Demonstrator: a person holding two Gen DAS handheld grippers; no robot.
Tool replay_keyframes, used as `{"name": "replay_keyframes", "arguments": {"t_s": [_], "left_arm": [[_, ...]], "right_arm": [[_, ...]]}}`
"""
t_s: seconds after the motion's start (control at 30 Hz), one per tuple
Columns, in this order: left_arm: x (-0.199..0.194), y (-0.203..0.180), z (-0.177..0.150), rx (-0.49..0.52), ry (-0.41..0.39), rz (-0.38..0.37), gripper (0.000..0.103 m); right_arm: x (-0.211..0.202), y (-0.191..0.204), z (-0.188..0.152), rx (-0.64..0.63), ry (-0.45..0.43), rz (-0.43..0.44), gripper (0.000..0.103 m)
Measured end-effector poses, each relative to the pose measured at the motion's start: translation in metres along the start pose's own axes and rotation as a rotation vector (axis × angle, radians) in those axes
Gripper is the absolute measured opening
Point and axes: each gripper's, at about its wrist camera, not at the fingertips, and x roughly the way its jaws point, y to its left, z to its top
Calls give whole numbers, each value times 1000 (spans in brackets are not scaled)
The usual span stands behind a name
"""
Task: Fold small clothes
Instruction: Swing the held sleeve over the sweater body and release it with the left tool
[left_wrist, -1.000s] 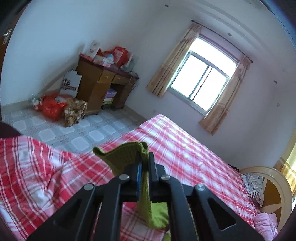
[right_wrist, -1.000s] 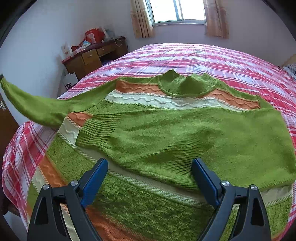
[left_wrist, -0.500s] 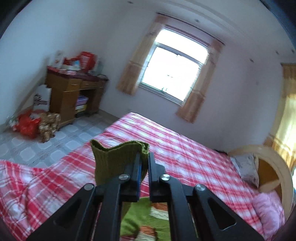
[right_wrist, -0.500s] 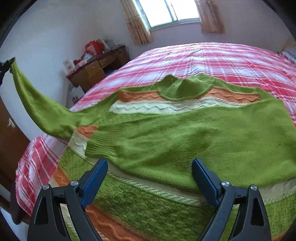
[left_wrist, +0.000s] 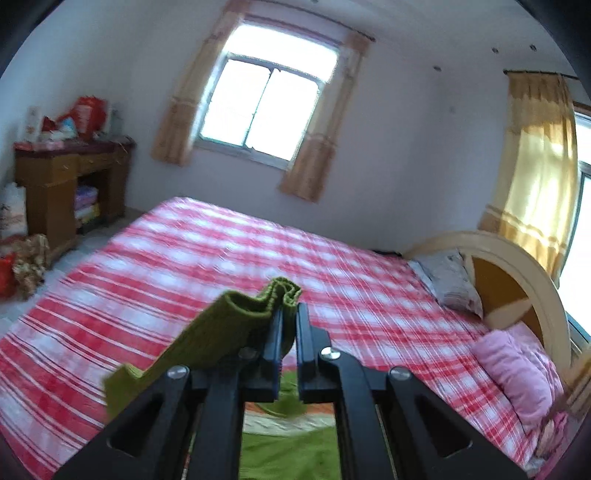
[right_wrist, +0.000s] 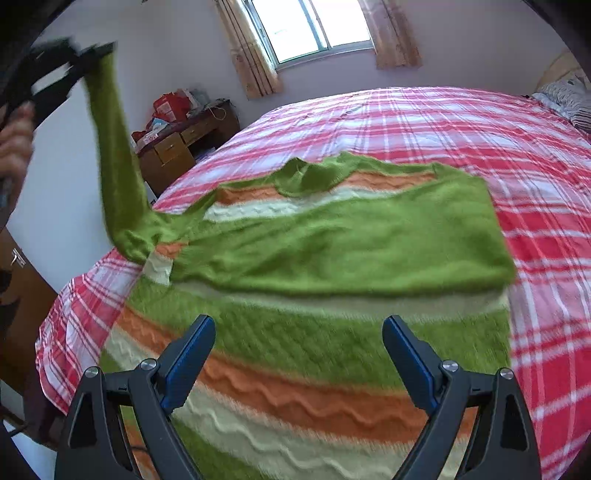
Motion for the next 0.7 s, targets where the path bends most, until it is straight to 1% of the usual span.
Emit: {"name": "replay_keyframes", "arguments": {"t_s": [0.13,0.27,0.4,0.47,0.5,0.53,0.57,0.6,0.63,0.67,0.7], "left_arm": [[36,-28,-35,57,66,4,5],[79,-57,-86,121,175,20,5],[101,-80,-122,169,260,18,6],[110,-90,-136,223,320,43,7],[110,-92,-140,242,347,56,11],[109,-96,-143,264,367,57,21],[107,-99,-146,285,373,58,29],[97,-100,-147,313,360,66,51],[83,-98,-147,345,328,78,73],[77,-99,-150,365,302,86,80],[60,-93,-150,394,256,103,86]], "right_arm": [[-7,-8,-18,8,13,5,92],[-7,-11,-30,-22,17,-33,92],[-6,-14,-37,-21,1,-27,92],[-6,-14,-39,-23,-10,-28,92],[-6,-14,-40,-24,-16,-25,92],[-7,-15,-42,-22,-27,-15,92],[-8,-17,-43,-17,-35,-6,92],[-9,-19,-43,-10,-42,3,92],[-10,-20,-44,-4,-47,11,92],[-10,-21,-44,0,-51,18,93],[-11,-22,-45,2,-54,22,93]]}}
